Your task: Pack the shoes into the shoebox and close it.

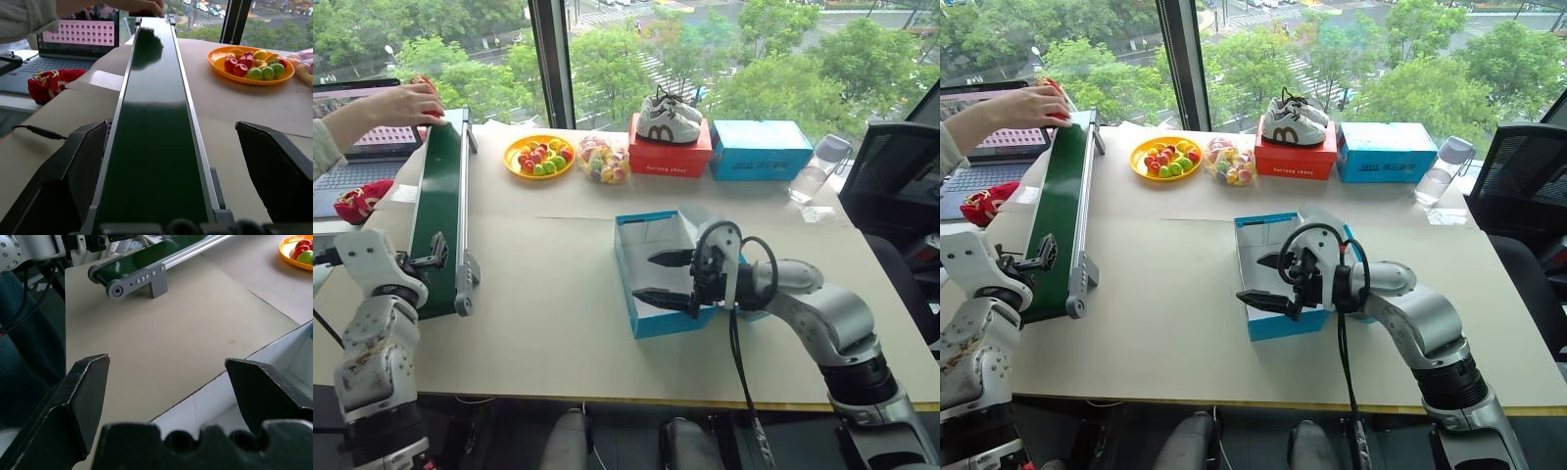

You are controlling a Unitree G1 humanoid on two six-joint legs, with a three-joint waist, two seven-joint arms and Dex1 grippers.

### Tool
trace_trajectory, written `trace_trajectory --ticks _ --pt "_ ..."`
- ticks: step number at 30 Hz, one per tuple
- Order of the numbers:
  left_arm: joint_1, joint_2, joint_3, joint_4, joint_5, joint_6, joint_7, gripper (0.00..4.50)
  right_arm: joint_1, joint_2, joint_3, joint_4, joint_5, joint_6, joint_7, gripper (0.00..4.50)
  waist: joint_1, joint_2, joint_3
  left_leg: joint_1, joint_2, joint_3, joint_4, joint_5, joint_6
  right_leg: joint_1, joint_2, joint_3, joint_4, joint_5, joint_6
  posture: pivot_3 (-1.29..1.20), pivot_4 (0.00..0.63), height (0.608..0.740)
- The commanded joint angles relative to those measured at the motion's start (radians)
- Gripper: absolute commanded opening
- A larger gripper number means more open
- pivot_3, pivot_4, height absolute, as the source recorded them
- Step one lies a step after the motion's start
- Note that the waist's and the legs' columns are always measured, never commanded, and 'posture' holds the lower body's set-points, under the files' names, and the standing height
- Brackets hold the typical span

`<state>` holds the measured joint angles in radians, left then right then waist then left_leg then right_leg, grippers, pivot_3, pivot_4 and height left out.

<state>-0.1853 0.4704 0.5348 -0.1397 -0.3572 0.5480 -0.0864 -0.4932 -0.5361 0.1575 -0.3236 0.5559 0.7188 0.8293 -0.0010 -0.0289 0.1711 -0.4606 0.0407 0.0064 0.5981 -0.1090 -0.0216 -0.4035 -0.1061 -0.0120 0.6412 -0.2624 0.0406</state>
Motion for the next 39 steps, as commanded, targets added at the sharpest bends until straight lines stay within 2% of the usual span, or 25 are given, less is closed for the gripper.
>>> trace_trajectory --ticks 1,12,17,25,39 --pt "-0.007 0.014 0.008 -0.013 0.002 0.04 0.018 4.5 -0.023 0.031 -0.006 -0.004 -0.016 -0.026 -0.025 4.48 0.001 -0.002 0.0 0.0 0.0 0.0 0.0 0.0 0.0 0.0 0.0 0.0 0.0 0.003 -0.001 0.0 0.15 0.736" --pt "-0.019 0.027 -0.021 0.04 0.039 0.114 0.033 4.5 0.002 0.044 -0.005 -0.012 -0.055 -0.016 -0.038 4.48 0.01 -0.003 0.0 0.0 0.001 0.001 0.0 0.0 0.0 -0.001 0.0 0.0 0.0 0.003 -0.002 0.0 0.15 0.736" --pt "-0.05 0.044 -0.02 0.055 0.037 0.138 0.022 4.5 0.032 0.028 -0.004 -0.033 -0.044 -0.064 0.022 4.48 0.012 -0.003 0.0 0.0 0.001 0.001 0.0 0.0 0.0 -0.001 0.0 0.0 0.0 0.003 -0.002 0.0 0.15 0.736" --pt "-0.09 0.065 -0.012 0.023 0.027 0.198 0.019 4.5 0.049 -0.005 0.03 -0.027 -0.113 -0.15 0.076 4.48 0.012 -0.003 0.0 0.0 0.002 0.002 0.0 0.0 0.0 -0.001 0.001 0.0 0.0 0.004 -0.002 0.0 0.15 0.736" --pt "-0.114 0.09 -0.005 0.006 0.031 0.228 0.005 4.5 0.06 0.021 0.038 -0.017 -0.142 -0.147 0.057 4.48 0.012 -0.003 0.0 0.0 0.002 0.003 0.0 0.0 -0.001 -0.001 0.001 0.0 0.0 0.004 -0.002 0.0 0.15 0.736"
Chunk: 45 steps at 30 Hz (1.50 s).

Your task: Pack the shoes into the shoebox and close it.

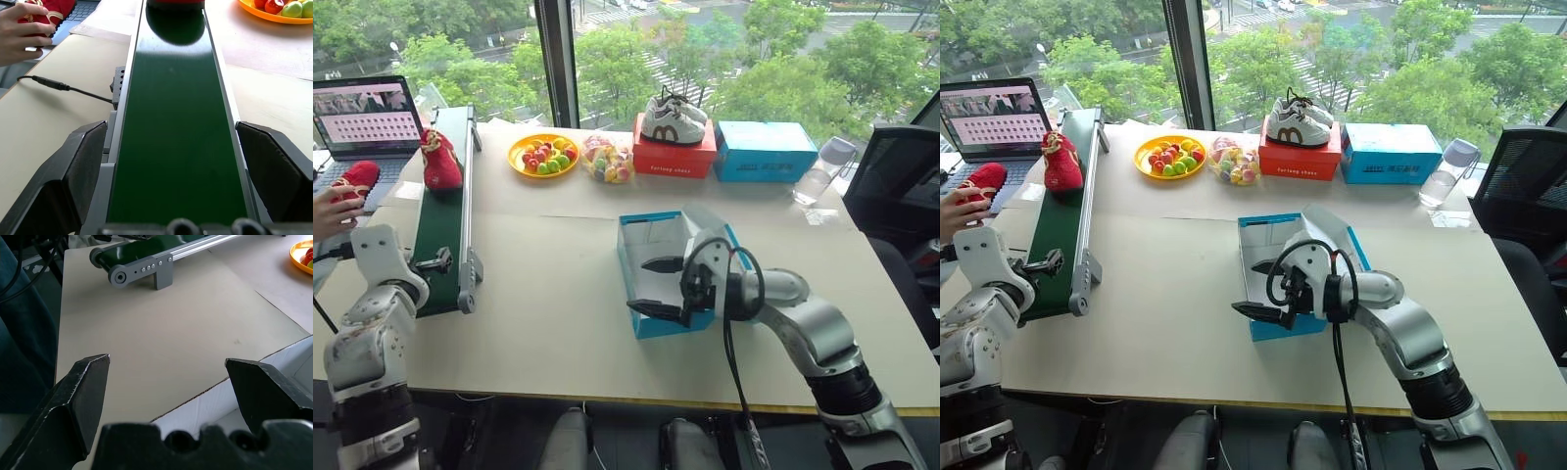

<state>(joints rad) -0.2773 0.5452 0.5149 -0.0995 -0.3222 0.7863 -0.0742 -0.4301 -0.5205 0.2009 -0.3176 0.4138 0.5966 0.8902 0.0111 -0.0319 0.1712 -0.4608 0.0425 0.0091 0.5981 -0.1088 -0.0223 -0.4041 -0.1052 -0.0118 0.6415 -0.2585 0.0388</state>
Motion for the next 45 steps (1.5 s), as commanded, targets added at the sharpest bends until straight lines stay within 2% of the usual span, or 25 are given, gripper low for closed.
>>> trace_trajectory --ticks 1,25,31,35,39,45 --pt "-0.021 0.012 0.012 -0.033 -0.004 -0.013 -0.008 4.5 -0.003 0.007 -0.004 -0.023 -0.003 -0.027 -0.005 4.48 0.0 0.0 0.0 0.0 0.0 0.0 0.0 0.0 0.0 0.0 0.0 0.0 0.0 0.0 0.0 0.0 0.15 0.736" --pt "-0.047 0.011 -0.015 -0.034 0.018 -0.054 -0.013 4.5 0.006 0.022 0.013 -0.017 -0.022 -0.025 -0.025 4.48 0.001 0.0 0.0 0.0 0.0 0.0 0.0 0.0 0.0 0.001 0.001 0.0 0.001 0.0 0.0 0.0 0.15 0.736" --pt "-0.04 -0.04 -0.004 -0.006 -0.021 0.023 -0.001 4.5 0.009 0.024 0.008 -0.024 -0.019 -0.022 -0.029 4.48 0.001 -0.001 0.0 0.0 0.0 0.0 0.0 0.0 0.0 0.001 0.001 0.0 0.001 0.0 0.001 0.0 0.15 0.736" --pt "-0.042 -0.075 0.014 -0.025 -0.039 0.067 0.022 3.42 0.006 0.02 -0.004 -0.027 -0.012 -0.017 -0.031 4.5 0.002 -0.001 0.0 0.0 0.0 0.0 0.001 0.001 0.0 0.002 0.001 0.0 0.002 0.0 0.001 0.0 0.15 0.736" --pt "-0.051 -0.072 0.005 -0.027 -0.038 0.101 0.03 2.03 0.004 0.015 -0.012 -0.026 -0.01 -0.016 -0.031 4.5 0.005 -0.001 0.0 0.002 0.001 0.0 0.001 0.0 -0.001 0.001 0.001 -0.001 0.003 0.0 0.001 0.0 0.15 0.736" --pt "-0.064 -0.075 0.003 -0.027 -0.031 0.106 0.043 2.03 0.004 0.013 -0.016 -0.027 -0.008 -0.013 -0.033 4.5 0.005 -0.001 -0.001 0.002 0.001 0.0 0.001 0.0 -0.001 0.002 0.001 -0.001 0.003 0.0 0.002 0.0 0.15 0.736"
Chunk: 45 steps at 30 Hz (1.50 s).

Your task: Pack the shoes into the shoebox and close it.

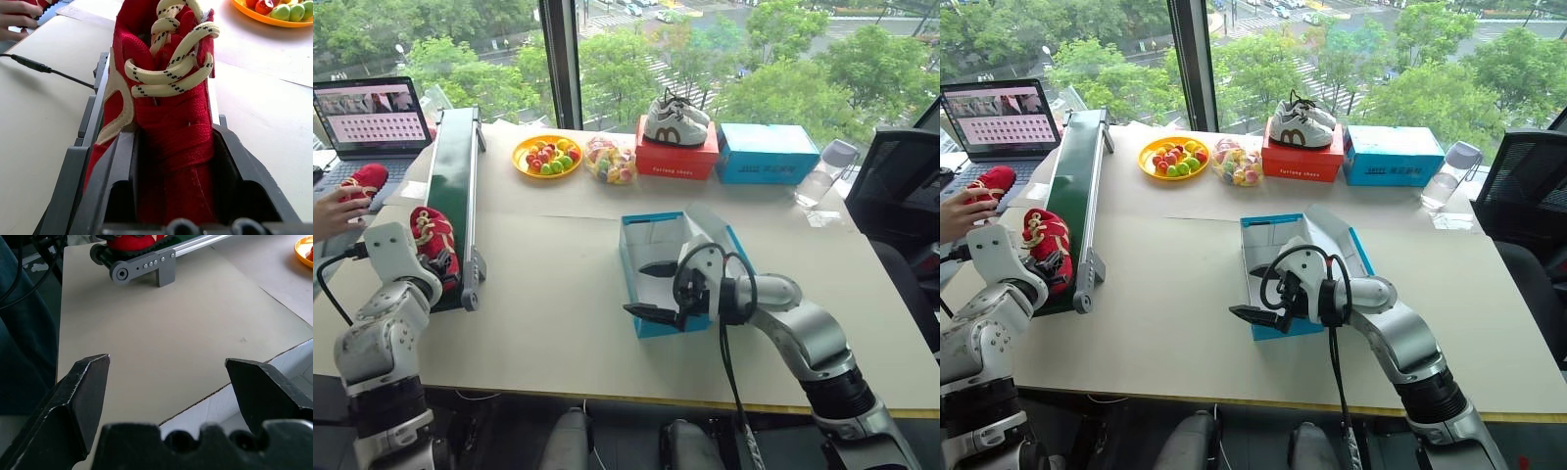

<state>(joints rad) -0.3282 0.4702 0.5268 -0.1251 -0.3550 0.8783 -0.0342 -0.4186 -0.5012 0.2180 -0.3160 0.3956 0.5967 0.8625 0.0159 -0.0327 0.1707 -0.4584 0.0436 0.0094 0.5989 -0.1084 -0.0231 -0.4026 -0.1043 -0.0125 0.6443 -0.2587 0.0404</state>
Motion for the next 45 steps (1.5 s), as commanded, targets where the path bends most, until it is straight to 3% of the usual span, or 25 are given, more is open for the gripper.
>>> trace_trajectory --ticks 1,3,6,10,16,20,23,27,34,45 --pt "-0.013 -0.002 -0.008 -0.001 -0.003 0.011 -0.001 2.03 -0.008 -0.006 -0.033 -0.028 0.01 -0.013 -0.005 4.5 0.0 0.0 0.0 0.0 0.0 0.0 0.0 0.0 0.0 0.0 0.0 0.0 0.0 0.0 0.0 0.0 0.15 0.736" --pt "-0.017 -0.011 -0.001 -0.004 -0.009 0.003 0.003 2.03 -0.009 -0.005 -0.033 -0.025 0.009 -0.014 -0.006 4.5 0.001 0.0 0.0 0.0 0.0 0.0 0.0 0.0 0.0 0.0 0.0 0.0 0.0 0.001 -0.001 0.0 0.15 0.736" --pt "-0.021 -0.025 0.006 -0.018 -0.018 -0.018 0.0 1.0 -0.009 -0.004 -0.033 -0.025 0.009 -0.015 -0.007 4.5 0.003 0.0 0.0 0.0 0.0 0.0 0.0 0.0 0.0 0.0 0.0 0.0 0.0 0.001 -0.001 0.0 0.15 0.736" --pt "-0.041 -0.043 0.013 -0.023 -0.025 -0.031 0.001 0.12 -0.013 -0.003 -0.034 -0.019 0.008 -0.017 -0.007 4.5 0.008 0.0 0.0 0.0 0.0 0.0 0.0 0.0 0.0 0.0 0.0 0.0 0.0 0.001 -0.001 0.0 0.15 0.736" --pt "-0.078 -0.085 0.02 -0.052 -0.034 -0.149 -0.011 0.12 -0.028 0.018 -0.055 -0.003 0.013 -0.018 -0.032 4.5 0.011 -0.001 0.0 -0.001 0.0 0.0 0.001 0.0 0.0 0.0 0.0 -0.001 -0.001 0.001 -0.001 0.0 0.15 0.736" --pt "-0.139 -0.172 0.012 -0.16 -0.146 -0.275 -0.077 0.12 -0.133 0.13 -0.181 0.087 0.04 -0.005 -0.205 4.5 0.005 -0.005 0.001 -0.004 0.001 0.0 0.002 0.001 0.0 0.002 0.001 0.0 -0.001 0.002 -0.001 0.0 0.15 0.736" --pt "-0.166 -0.269 -0.005 -0.235 -0.309 -0.233 -0.091 0.12 -0.261 0.275 -0.367 0.169 0.18 0.099 -0.416 4.5 -0.002 -0.005 0.001 -0.012 0.004 -0.001 0.008 0.003 0.002 -0.001 0.006 0.001 -0.001 0.004 0.0 0.0 0.15 0.736" --pt "-0.14 -0.342 -0.069 -0.284 -0.434 -0.167 -0.087 0.12 -0.319 0.371 -0.48 0.157 0.381 0.295 -0.534 4.5 -0.004 -0.005 0.001 -0.012 0.004 -0.002 0.008 0.005 0.007 0.0 0.007 0.001 0.0 0.006 0.0 0.0 0.15 0.736" --pt "-0.105 -0.426 -0.257 -0.31 -0.504 -0.116 -0.099 0.12 -0.339 0.434 -0.496 0.089 0.555 0.478 -0.69 4.5 -0.009 -0.004 0.001 -0.013 0.005 -0.002 0.009 0.005 0.008 -0.001 0.008 0.002 0.002 0.006 -0.001 0.0 0.15 0.736" --pt "-0.107 -0.454 -0.386 -0.232 -0.553 -0.103 -0.172 0.12 -0.335 0.468 -0.521 0.062 0.72 0.514 -0.825 4.5 -0.014 -0.004 0.001 -0.013 0.006 -0.002 0.009 0.005 0.008 -0.002 0.01 0.002 0.001 0.006 -0.001 0.0 0.15 0.736"
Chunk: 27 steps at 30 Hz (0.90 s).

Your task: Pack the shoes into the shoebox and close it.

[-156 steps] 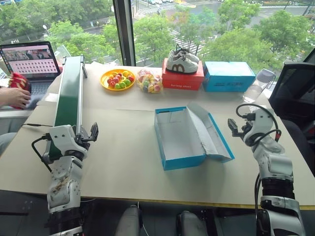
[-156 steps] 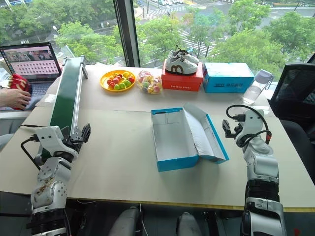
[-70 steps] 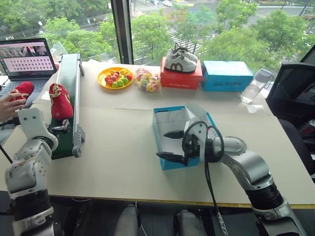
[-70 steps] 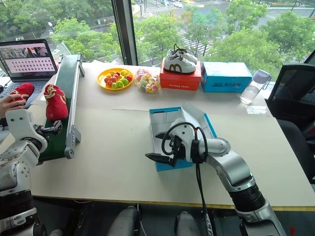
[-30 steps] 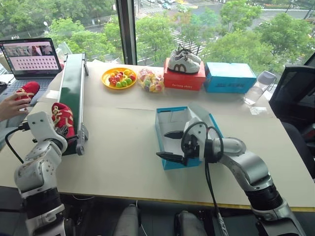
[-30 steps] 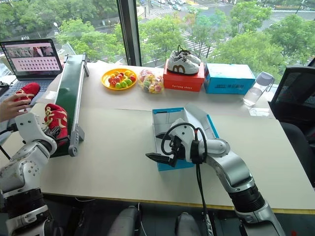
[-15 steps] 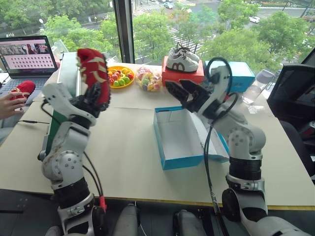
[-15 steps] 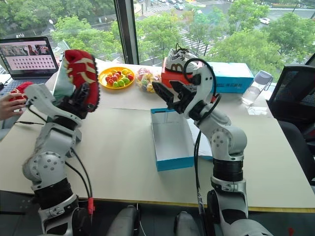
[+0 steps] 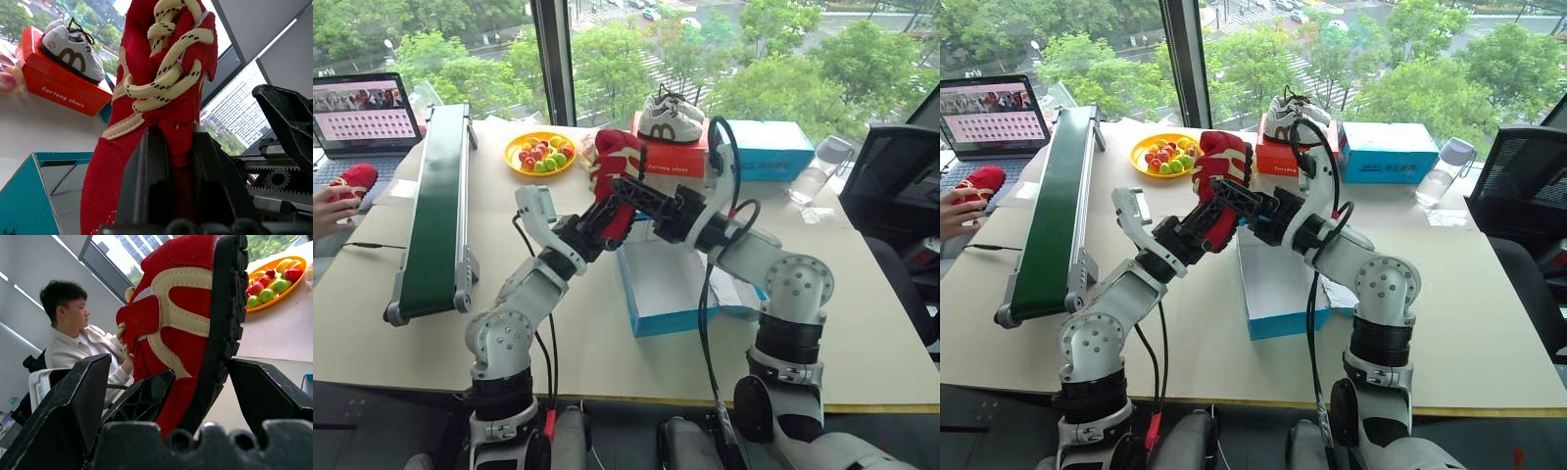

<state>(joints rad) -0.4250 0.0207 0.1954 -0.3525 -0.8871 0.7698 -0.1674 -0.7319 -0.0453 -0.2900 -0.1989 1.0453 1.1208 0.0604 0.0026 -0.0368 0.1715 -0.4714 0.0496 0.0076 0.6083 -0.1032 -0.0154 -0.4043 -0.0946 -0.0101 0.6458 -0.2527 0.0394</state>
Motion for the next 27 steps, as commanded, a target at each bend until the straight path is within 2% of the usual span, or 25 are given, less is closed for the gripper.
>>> trace_trajectory --ticks 1,10,14,21,24,27 --pt "-0.01 -0.003 -0.061 -0.003 -0.021 0.007 -0.042 0.12 -0.021 0.01 -0.009 -0.056 0.074 -0.012 -0.029 4.5 -0.001 0.0 0.0 0.0 0.0 0.0 0.0 0.0 0.0 0.0 0.0 0.0 0.0 0.0 0.0 0.0 0.15 0.736" --pt "-0.014 -0.014 -0.118 -0.025 -0.031 0.021 -0.062 0.12 0.002 0.0 0.007 -0.043 0.059 -0.048 -0.057 4.5 -0.003 0.0 0.0 0.0 0.0 0.0 0.0 0.0 0.0 0.0 0.0 0.0 -0.001 0.0 0.0 0.0 0.15 0.736" --pt "-0.012 -0.011 -0.117 -0.026 -0.029 0.024 -0.055 0.12 0.013 -0.006 0.016 -0.047 0.043 -0.061 -0.057 3.58 -0.003 0.0 0.0 0.0 0.0 0.0 0.0 0.0 0.0 0.0 0.0 0.0 -0.001 0.0 0.0 0.0 0.15 0.736" --pt "-0.013 -0.004 -0.118 -0.03 -0.028 0.023 -0.05 0.12 0.021 -0.008 0.034 -0.048 0.022 -0.08 -0.051 1.1 -0.004 0.0 0.0 -0.001 0.0 0.0 0.0 0.0 0.0 0.0 0.0 0.0 -0.001 0.0 0.0 0.0 0.15 0.736" --pt "-0.012 -0.001 -0.119 -0.033 -0.029 0.025 -0.046 0.12 0.023 -0.004 0.034 -0.049 0.02 -0.085 -0.054 0.28 -0.004 0.0 0.0 -0.001 0.0 0.0 0.0 0.0 0.0 0.0 0.0 0.0 -0.001 0.0 0.0 0.0 0.15 0.736" --pt "-0.01 0.002 -0.12 -0.037 -0.033 0.027 -0.045 0.12 0.023 0.0 0.034 -0.051 0.019 -0.086 -0.054 0.2 -0.005 0.0 0.0 -0.001 0.0 0.0 0.0 0.0 0.0 0.0 0.0 0.0 -0.001 0.0 0.0 0.0 0.15 0.736"
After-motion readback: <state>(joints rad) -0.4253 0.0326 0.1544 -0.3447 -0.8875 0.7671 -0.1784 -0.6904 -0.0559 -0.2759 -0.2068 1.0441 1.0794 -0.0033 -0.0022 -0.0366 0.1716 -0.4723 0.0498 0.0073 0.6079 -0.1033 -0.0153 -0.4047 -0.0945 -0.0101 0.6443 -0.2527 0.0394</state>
